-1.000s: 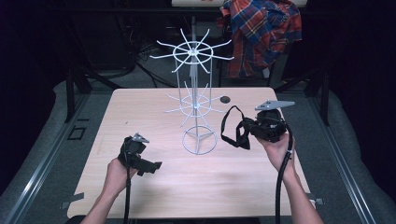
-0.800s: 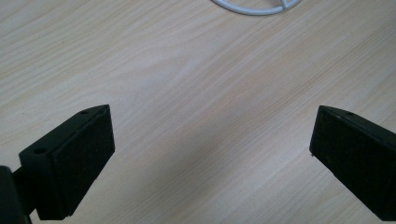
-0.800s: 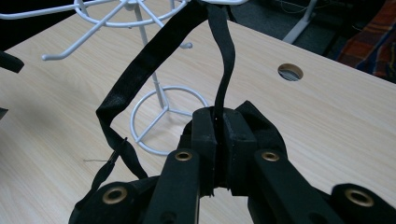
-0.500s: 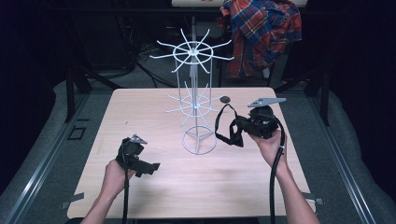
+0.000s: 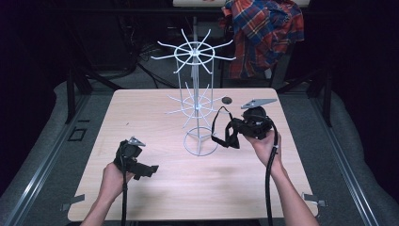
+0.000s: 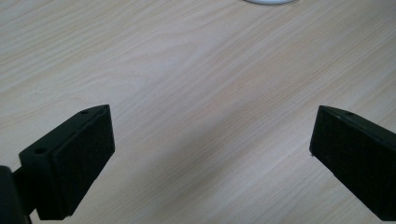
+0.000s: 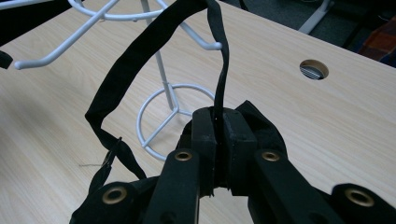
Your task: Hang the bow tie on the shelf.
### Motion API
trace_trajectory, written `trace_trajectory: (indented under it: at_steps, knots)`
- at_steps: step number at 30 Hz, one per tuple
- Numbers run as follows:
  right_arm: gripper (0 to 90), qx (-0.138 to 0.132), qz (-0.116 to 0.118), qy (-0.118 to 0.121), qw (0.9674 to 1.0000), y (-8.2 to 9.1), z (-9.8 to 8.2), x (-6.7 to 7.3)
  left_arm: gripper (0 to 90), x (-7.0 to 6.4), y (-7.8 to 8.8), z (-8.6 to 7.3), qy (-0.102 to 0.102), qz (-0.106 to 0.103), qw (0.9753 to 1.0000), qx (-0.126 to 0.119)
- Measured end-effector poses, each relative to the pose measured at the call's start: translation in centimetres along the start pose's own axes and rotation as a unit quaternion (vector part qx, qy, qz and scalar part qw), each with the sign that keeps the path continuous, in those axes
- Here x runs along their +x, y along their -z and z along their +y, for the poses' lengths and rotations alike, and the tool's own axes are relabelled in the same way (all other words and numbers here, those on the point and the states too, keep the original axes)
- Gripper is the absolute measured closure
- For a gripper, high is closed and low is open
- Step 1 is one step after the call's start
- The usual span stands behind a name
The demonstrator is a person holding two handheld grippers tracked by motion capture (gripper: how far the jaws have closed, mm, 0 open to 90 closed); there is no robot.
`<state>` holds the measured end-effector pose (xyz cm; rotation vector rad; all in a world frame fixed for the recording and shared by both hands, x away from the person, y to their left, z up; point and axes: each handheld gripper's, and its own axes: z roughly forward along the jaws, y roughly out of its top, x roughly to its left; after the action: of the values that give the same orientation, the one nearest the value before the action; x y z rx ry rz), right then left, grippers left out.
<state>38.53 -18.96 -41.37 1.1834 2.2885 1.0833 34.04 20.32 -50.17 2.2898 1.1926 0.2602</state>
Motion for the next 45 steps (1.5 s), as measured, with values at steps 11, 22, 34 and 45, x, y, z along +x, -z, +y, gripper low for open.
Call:
trace_trajectory:
  at_steps: [11,22,34,45]
  knots:
    - [84.4,0.019,0.000,0.015,0.9997,-1.6,0.1,0.9,0.1,0.1,0.2,-0.2,0.002,0.002,1.0000,0.002]
    - [84.4,0.025,0.006,0.025,0.9993,-2.7,0.2,1.6,0.0,0.1,0.2,-0.2,0.003,0.003,1.0000,0.002]
    - [84.5,0.031,0.005,0.039,0.9987,-3.5,0.5,2.7,0.1,0.0,0.3,-0.3,0.003,0.004,1.0000,0.002]
    - [84.3,0.031,0.007,0.040,0.9987,-4.1,0.5,3.0,0.3,0.0,0.2,-0.4,0.003,0.005,1.0000,0.007]
